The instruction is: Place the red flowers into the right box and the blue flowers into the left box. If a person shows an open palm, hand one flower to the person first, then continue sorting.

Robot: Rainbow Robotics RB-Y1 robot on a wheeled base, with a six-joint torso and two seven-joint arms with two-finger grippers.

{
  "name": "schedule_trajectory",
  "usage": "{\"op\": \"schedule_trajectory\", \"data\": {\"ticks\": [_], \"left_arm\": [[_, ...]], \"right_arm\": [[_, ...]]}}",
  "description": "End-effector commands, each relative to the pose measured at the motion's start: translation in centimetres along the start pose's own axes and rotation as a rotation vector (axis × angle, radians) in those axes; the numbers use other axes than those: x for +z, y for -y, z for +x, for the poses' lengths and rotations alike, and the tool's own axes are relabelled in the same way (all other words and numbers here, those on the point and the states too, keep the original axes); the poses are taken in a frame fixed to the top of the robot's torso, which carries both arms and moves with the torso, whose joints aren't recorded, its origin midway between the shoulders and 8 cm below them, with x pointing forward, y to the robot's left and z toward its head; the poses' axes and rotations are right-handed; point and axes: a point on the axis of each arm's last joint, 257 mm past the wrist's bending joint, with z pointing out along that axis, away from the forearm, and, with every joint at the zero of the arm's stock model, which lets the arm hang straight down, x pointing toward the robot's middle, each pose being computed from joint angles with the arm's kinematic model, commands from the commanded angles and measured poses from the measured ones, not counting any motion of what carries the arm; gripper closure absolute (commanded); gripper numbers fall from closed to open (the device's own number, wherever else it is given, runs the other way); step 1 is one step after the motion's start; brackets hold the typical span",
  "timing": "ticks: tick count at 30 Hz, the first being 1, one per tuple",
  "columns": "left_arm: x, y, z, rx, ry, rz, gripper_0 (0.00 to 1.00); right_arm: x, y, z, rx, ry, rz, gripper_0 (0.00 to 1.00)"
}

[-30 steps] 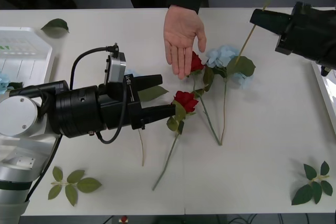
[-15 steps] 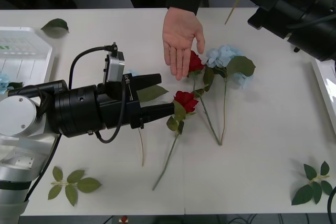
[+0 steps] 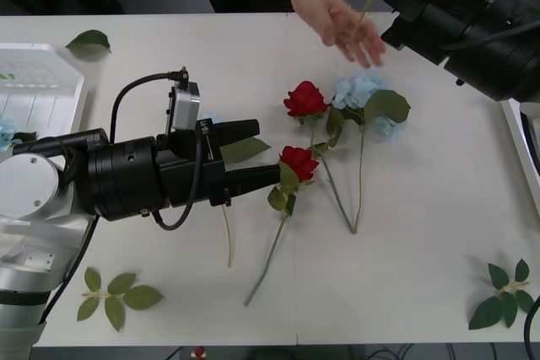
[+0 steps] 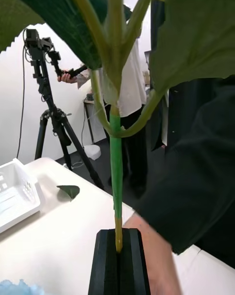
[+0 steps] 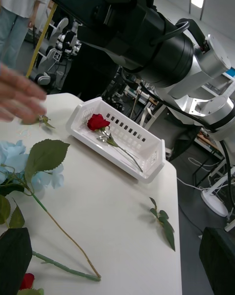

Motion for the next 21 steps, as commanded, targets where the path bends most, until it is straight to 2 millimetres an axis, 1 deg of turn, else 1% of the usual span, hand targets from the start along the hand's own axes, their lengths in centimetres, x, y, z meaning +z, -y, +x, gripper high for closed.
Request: {"op": "schedule_trajectory", "data": {"ticks": [1,16,17,18,19,20,21], "left_arm": [[-0.69,-0.04,-1.33,0.014,0.001,-0.005,0.00],[-0.69,-0.02,-1.36,0.004,0.002,-0.004,0.00],[-0.66,-0.05,-1.44,0.006,0.004,-0.005,0.00],[-0.69,-0.02,-1.36,0.004,0.002,-0.004,0.00],[-0.66,-0.02,-1.42,0.006,0.003,-0.003,0.00],[-0.66,-0.07,-1.41,0.006,0.002,-0.005,0.00],[-0.63,-0.02,-1.41,0.006,0.003,-0.004,0.00]], "right_arm": [[0.10,0.09,-1.70,-0.064,0.021,-0.002,1.00],[0.12,0.10,-1.73,-0.072,0.023,-0.001,1.00],[0.15,0.01,-1.73,-0.070,0.024,-0.004,0.98],[0.12,0.04,-1.81,-0.069,0.026,-0.003,0.93],[0.15,-0.06,-1.81,-0.065,0.027,-0.006,0.73],[0.12,0.00,-1.91,-0.064,0.030,-0.005,0.42],[0.14,-0.11,-2.00,-0.058,0.034,-0.008,0.16]]}}
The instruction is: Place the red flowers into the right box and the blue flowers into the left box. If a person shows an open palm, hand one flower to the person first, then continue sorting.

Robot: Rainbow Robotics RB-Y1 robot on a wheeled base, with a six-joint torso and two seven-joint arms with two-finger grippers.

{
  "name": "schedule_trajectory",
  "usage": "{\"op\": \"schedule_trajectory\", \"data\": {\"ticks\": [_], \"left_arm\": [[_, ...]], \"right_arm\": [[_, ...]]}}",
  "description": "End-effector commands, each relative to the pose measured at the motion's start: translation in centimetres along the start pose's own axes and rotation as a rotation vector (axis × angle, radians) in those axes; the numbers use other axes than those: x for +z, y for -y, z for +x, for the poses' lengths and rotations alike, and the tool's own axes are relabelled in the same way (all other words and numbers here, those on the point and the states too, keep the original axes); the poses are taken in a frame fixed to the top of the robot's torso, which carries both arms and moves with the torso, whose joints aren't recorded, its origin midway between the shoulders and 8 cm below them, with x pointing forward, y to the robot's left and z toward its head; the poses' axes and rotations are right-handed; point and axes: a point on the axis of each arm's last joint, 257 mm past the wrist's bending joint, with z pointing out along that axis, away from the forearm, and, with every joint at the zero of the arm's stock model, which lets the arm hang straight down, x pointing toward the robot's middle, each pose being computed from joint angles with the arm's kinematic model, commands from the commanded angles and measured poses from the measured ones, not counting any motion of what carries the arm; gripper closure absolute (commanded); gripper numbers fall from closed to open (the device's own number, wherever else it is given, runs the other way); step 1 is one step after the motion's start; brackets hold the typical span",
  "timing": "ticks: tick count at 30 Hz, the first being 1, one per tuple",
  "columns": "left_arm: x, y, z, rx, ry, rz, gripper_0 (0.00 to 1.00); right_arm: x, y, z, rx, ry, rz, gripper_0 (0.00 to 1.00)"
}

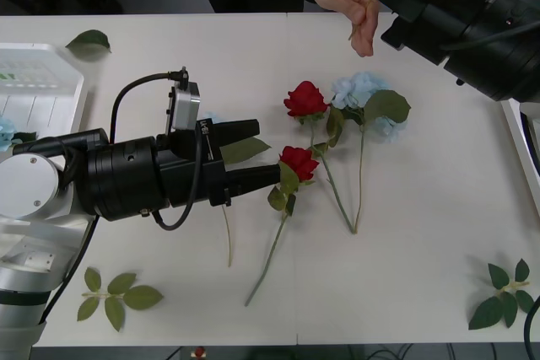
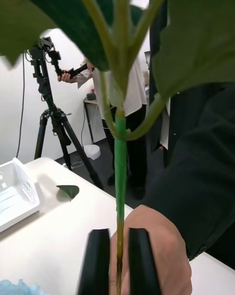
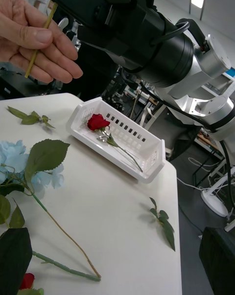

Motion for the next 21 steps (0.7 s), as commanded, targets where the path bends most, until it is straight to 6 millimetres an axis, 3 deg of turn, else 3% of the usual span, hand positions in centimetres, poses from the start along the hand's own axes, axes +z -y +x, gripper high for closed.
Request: {"op": "schedule_trajectory", "data": {"ticks": [1,13,21], "left_arm": [[-0.7,0.0,-1.5,0.007,0.004,-0.004,0.00],[-0.6,0.1,-1.6,0.008,0.007,0.000,0.00],[-0.7,0.1,-1.5,0.007,0.005,-0.001,0.00]], "right_arm": [[0.1,-0.1,-2.1,-0.047,0.038,-0.008,0.01],[-0.3,-0.8,-2.3,-0.011,0.053,-0.038,0.00],[-3.4,-0.4,-1.4,-0.024,-0.026,-0.096,0.00]]}}
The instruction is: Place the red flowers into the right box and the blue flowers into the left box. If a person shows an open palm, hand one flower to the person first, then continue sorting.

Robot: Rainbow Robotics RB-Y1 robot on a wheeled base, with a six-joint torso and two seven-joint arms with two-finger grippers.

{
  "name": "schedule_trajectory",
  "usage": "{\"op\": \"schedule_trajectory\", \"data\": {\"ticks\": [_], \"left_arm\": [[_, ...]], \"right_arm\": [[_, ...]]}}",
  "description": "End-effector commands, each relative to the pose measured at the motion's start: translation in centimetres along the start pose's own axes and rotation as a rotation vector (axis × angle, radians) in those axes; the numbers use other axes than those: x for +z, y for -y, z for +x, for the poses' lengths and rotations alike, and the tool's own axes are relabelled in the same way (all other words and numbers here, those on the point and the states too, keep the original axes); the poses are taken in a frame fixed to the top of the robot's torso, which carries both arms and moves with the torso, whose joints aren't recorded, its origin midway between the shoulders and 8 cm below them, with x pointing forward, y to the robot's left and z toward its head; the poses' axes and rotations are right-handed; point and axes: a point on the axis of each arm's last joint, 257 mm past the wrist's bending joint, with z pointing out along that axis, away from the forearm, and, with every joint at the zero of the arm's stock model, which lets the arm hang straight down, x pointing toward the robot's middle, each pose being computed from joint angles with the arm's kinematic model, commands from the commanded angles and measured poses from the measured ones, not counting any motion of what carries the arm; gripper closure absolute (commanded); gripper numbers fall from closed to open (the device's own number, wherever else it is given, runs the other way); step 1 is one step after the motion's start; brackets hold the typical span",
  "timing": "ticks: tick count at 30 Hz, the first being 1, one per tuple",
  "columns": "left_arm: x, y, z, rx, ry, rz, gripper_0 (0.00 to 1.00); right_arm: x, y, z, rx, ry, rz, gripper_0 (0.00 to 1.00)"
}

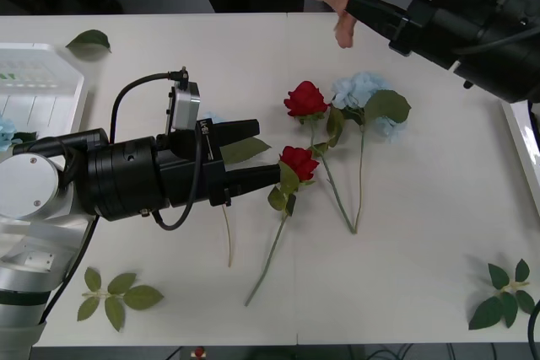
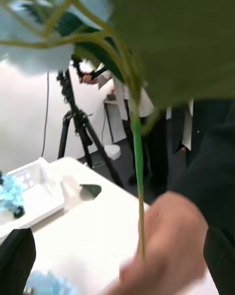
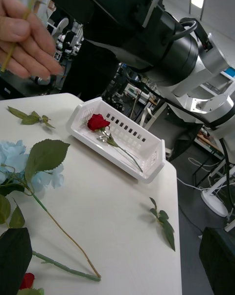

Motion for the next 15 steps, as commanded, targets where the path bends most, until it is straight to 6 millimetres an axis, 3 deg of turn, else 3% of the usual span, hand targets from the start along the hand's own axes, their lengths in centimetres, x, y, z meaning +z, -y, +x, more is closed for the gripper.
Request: {"op": "schedule_trajectory", "data": {"ticks": [1,8,15], "left_arm": [[-0.6,0.1,-1.6,0.007,0.007,-0.002,0.00],[-0.8,0.0,-1.3,-0.005,-0.005,-0.003,0.00],[-2.6,-1.9,1.4,-0.081,-0.142,-0.076,0.00]], "right_arm": [[-2.8,1.1,-0.8,-0.056,-0.033,-0.002,0.00],[-6.1,0.6,1.3,-0.012,-0.150,-0.058,0.00],[-9.6,1.1,6.2,0.106,-0.389,-0.040,0.00]]}}
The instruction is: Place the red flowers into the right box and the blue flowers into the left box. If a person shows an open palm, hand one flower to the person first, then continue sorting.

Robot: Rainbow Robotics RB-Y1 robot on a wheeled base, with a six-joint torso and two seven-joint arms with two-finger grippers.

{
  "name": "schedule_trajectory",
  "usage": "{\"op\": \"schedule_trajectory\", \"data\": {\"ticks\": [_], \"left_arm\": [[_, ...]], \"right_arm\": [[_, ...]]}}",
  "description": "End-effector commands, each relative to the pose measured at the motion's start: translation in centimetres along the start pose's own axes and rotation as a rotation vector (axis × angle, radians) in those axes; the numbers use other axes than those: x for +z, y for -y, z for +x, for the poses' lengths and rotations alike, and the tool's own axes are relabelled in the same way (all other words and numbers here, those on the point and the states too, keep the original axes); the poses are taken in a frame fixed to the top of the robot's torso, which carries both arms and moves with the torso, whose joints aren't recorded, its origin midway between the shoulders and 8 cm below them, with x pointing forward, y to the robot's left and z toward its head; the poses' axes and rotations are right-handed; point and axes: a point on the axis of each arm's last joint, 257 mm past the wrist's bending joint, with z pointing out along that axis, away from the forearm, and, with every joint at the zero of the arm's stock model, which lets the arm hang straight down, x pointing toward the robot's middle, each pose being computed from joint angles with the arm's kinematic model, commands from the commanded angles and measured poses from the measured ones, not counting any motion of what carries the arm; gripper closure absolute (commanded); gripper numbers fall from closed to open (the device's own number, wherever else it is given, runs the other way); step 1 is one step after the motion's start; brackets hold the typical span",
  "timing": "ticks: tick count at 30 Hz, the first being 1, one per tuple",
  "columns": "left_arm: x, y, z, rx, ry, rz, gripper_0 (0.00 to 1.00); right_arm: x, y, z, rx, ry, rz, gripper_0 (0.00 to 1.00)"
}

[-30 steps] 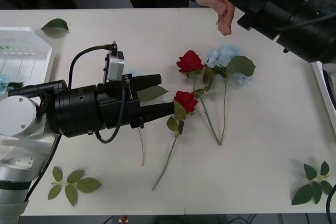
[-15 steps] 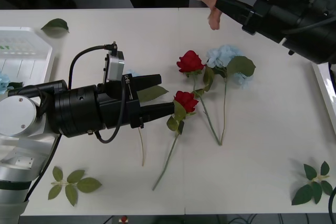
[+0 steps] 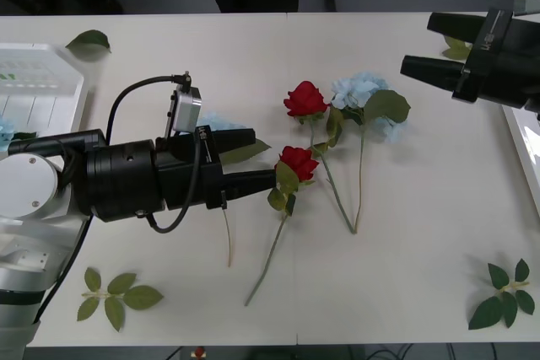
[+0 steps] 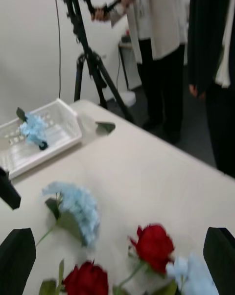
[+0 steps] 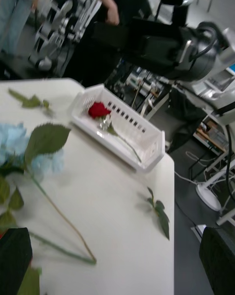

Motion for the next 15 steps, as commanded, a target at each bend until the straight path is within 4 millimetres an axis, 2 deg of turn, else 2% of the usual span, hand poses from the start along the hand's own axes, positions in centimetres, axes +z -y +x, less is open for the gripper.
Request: {"op": "schedule_trajectory", "data": {"ticks": [1,3,5,9,11,15], "left_arm": [[-2.1,-1.5,0.1,-0.014,-0.083,-0.070,0.00],[-2.5,-2.3,1.1,-0.065,-0.130,-0.119,0.00],[-2.8,-2.9,1.8,-0.099,-0.156,-0.163,0.00],[-4.1,-5.0,4.0,-0.224,-0.227,-0.348,0.00],[-4.8,-6.3,4.9,-0.270,-0.252,-0.447,0.00],[-5.4,-8.8,6.1,-0.334,-0.274,-0.599,0.00]], "right_arm": [[-1.6,0.9,2.4,0.091,-0.150,0.036,0.00],[-2.5,1.6,5.2,0.184,-0.252,0.077,0.00],[-3.1,2.1,6.9,0.241,-0.307,0.116,0.00],[-4.9,4.0,12.0,0.414,-0.479,0.272,0.00],[-5.6,4.9,14.1,0.481,-0.546,0.358,0.00],[-6.3,5.9,17.0,0.583,-0.626,0.494,0.00]]}}
